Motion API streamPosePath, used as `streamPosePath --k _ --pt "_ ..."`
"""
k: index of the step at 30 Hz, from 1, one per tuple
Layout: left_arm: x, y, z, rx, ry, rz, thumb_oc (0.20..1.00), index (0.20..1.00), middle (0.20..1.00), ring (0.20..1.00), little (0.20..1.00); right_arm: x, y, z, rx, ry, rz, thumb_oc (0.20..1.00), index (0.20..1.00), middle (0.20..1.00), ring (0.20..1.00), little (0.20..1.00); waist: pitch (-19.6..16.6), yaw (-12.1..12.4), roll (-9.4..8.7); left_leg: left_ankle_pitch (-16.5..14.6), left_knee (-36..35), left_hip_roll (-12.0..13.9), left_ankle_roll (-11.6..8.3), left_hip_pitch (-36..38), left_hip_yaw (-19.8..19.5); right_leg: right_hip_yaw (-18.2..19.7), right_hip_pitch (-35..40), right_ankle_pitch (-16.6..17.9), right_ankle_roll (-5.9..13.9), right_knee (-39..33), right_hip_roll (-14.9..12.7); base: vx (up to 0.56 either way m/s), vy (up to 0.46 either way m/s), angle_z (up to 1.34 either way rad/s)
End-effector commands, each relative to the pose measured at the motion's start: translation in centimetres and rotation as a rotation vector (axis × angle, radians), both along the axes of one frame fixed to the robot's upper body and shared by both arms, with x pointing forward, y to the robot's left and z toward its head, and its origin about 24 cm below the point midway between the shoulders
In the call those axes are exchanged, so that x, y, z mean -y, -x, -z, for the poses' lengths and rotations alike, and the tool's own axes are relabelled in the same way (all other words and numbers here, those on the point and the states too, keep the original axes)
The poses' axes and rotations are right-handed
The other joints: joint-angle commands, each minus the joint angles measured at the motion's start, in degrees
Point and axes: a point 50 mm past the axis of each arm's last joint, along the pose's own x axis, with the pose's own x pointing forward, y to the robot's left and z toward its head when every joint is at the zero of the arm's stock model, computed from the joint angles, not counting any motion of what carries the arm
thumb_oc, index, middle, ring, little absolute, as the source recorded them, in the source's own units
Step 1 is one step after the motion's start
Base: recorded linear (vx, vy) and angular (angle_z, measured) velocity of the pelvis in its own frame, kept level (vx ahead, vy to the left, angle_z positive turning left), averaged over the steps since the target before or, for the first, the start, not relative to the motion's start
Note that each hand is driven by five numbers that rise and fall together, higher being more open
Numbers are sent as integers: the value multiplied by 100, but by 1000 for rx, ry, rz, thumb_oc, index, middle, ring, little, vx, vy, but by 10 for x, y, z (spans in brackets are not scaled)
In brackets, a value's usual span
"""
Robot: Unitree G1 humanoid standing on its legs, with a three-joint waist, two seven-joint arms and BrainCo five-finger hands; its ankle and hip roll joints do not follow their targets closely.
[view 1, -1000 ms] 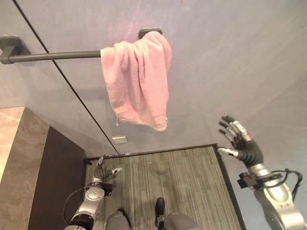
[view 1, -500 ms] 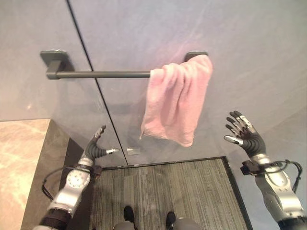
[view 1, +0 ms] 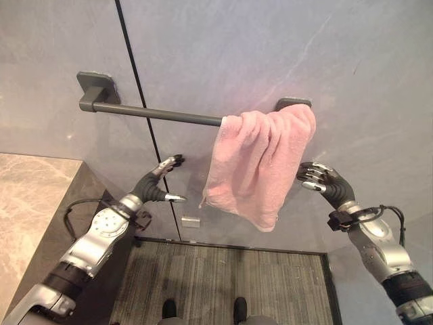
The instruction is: Put brush and paste in cup on sink, flatten towel.
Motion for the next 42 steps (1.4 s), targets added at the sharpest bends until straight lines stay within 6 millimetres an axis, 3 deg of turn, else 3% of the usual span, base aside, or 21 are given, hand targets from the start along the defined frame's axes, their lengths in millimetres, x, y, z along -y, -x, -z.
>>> streamPosePath --k 1,6,8,13,14,15,16,19,21,23,28,34,37,40,42 --pt "27 -12 -36 125 46 123 1000 1000 1000 1000 1000 -7 -21 -51 176 21 -55 1000 1000 1000 1000 1000 -272 -4 -75 -142 200 -134 4 141 97 -133 -27 -248 302 497 -270 74 -86 22" --pt "53 -21 -44 165 22 187 1000 1000 1000 1000 1000 -25 -36 -66 215 19 -110 1000 1000 1000 1000 1000 -281 -37 -12 -37 95 -73 -68 153 47 -254 6 -331 247 512 -187 52 -62 8" --pt "65 -27 -46 168 38 194 1000 1000 1000 1000 1000 -41 -45 -75 242 -6 -141 1000 1000 1000 1000 1000 -280 -35 35 29 49 -51 -102 125 11 -312 11 -347 228 488 -152 33 -47 5" --pt "73 -30 -43 137 102 179 1000 1000 1000 1000 1000 -70 -56 -88 281 -71 -190 1000 1000 1000 1000 1000 -296 -9 98 85 9 -39 -137 100 -28 -361 49 -345 204 441 -134 25 -20 9" --pt "73 -30 -43 138 102 179 683 683 683 683 683 -70 -56 -88 281 -71 -191 940 940 940 940 940 -295 -14 98 85 9 -39 -137 100 -30 -362 51 -345 204 439 -134 0 0 0" --pt "72 -31 -44 138 117 163 200 200 200 200 200 -73 -57 -90 292 -72 -184 624 624 624 624 624 -296 -5 107 89 9 -45 -144 98 -35 -365 62 -337 198 425 -131 0 0 0" --pt "69 -30 -42 125 157 146 200 200 200 200 200 -79 -58 -96 321 -92 -178 200 200 200 200 200 -307 -1 118 76 9 -47 -140 102 -36 -377 88 -330 199 393 -135 0 0 0" --pt "56 -28 -34 106 192 67 200 200 200 200 200 -86 -49 -96 368 -189 -156 200 200 200 200 200 -343 -7 138 25 9 -62 -120 150 -22 -362 164 -320 201 344 -153 10 49 1" --pt "44 -25 -35 118 205 21 200 200 200 200 200 -89 -39 -100 421 -139 -164 200 200 200 200 200 -375 -18 135 -5 9 -74 -104 178 -15 -355 190 -308 203 341 -166 5 41 -1" --pt "31 -16 -50 177 258 5 200 200 200 200 200 -96 -18 -117 515 -78 -259 200 200 200 200 200 -415 -21 114 -43 9 -78 -91 210 -17 -340 220 -299 217 324 -183 7 51 4" --pt "23 0 -76 280 403 -4 200 200 200 200 200 -116 6 -142 642 -127 -397 200 200 200 200 200 -472 -5 41 -102 9 -101 -74 204 -9 -313 249 -247 245 239 -215 -2 41 3" --pt "14 10 -93 386 447 -47 200 200 200 200 200 -151 8 -146 639 -127 -519 200 200 200 200 200 -438 100 -33 -145 9 -149 -30 122 -1 -239 203 -118 292 67 -291 -23 41 0" --pt "8 12 -93 407 422 -76 200 200 200 200 200 -158 5 -145 637 -102 -529 200 200 200 200 200 -408 158 -56 -151 9 -168 -15 94 -6 -230 182 -90 305 41 -307 -22 48 -5" --pt "1 11 -84 407 394 -141 200 200 200 200 200 -171 2 -140 609 -119 -552 200 200 200 200 200 -352 238 -94 -148 9 -189 -4 44 -7 -233 143 -55 317 23 -337 -18 47 0" --pt "-2 7 -67 339 405 -189 200 200 200 200 200 -183 0 -136 585 -139 -563 200 200 200 200 200 -304 297 -135 -141 9 -201 5 -18 -18 -239 103 -19 327 -1 -367 -26 43 6"
